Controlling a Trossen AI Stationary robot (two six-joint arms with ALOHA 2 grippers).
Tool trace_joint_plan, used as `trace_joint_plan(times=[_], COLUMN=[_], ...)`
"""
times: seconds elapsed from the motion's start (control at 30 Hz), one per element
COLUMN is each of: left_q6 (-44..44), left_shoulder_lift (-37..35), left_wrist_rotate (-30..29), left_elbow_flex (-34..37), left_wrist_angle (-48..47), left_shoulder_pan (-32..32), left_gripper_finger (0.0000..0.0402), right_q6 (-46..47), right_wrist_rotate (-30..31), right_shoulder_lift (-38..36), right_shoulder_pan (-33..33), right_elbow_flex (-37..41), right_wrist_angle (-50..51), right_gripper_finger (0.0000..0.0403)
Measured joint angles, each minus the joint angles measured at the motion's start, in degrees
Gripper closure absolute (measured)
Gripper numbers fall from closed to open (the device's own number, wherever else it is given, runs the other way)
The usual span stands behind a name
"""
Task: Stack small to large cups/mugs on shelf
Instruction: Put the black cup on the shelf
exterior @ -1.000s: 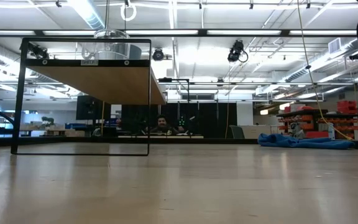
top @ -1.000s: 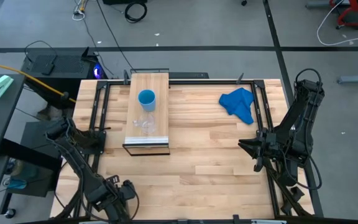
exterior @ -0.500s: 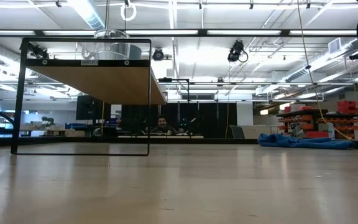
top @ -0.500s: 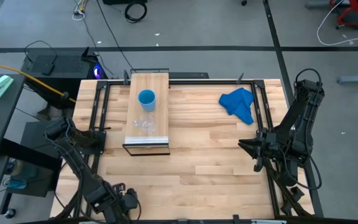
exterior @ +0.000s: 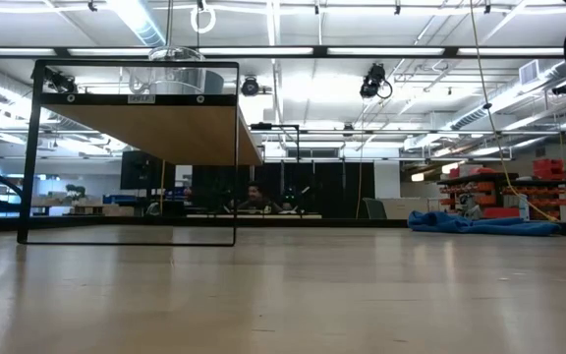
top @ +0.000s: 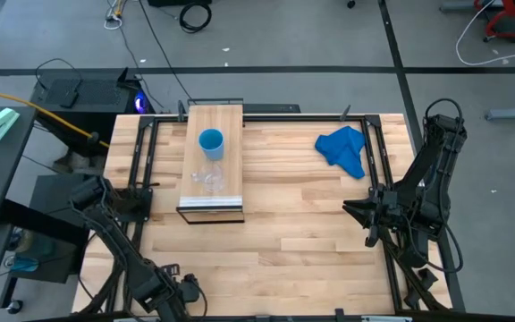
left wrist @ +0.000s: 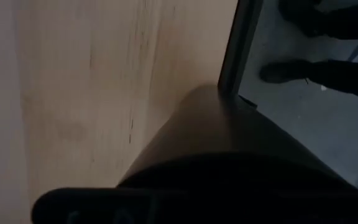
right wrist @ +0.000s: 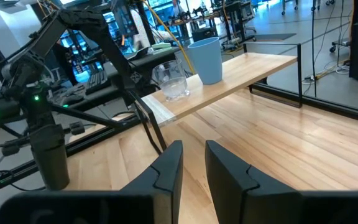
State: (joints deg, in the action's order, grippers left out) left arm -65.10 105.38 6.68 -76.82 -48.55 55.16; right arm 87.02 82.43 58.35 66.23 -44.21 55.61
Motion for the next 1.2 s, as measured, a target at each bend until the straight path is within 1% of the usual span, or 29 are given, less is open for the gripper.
trace_joint_plan(times=[0.17, 0.3, 0.43, 0.53, 0.7, 0.8, 1.03, 1.2], left_q6=[-0.2, -0.6, -3.3, -5.0, -6.0, -6.4, -10.0, -11.9], left_shoulder_lift=[-0.5, -0.6, -0.5, -0.5, -0.5, -0.5, -0.6, -0.6], left_wrist_rotate=[-1.6, -3.3, -6.1, -6.6, -7.5, -8.5, -12.0, -14.6], left_elbow_flex=[0.2, 0.3, 0.2, 0.3, 0.3, 0.3, 0.3, 0.3], left_wrist_angle=[0.4, 0.4, -1.4, -3.1, -3.9, -4.4, -8.1, -10.3], left_shoulder_pan=[-0.3, -0.3, -0.4, -0.5, -0.4, -0.4, -0.4, -0.4], left_gripper_finger=[0.0395, 0.0387, 0.0389, 0.0396, 0.0386, 0.0394, 0.0387, 0.0396], right_q6=[0.0, 0.0, 0.0, 0.0, 0.0, 0.0, 0.0, 0.0], right_wrist_rotate=[0.0, 0.0, 0.0, 0.0, 0.0, 0.0, 0.0, 0.0], right_shoulder_lift=[0.0, 0.0, 0.0, 0.0, 0.0, 0.0, 0.0, 0.0], right_shoulder_pan=[0.0, 0.0, 0.0, 0.0, 0.0, 0.0, 0.0, 0.0], right_elbow_flex=[0.0, 0.0, 0.0, 0.0, 0.0, 0.0, 0.0, 0.0], right_wrist_angle=[0.0, 0.0, 0.0, 0.0, 0.0, 0.0, 0.0, 0.0], right_gripper_finger=[0.0328, 0.0328, 0.0328, 0.0328, 0.0328, 0.0328, 0.0328, 0.0328])
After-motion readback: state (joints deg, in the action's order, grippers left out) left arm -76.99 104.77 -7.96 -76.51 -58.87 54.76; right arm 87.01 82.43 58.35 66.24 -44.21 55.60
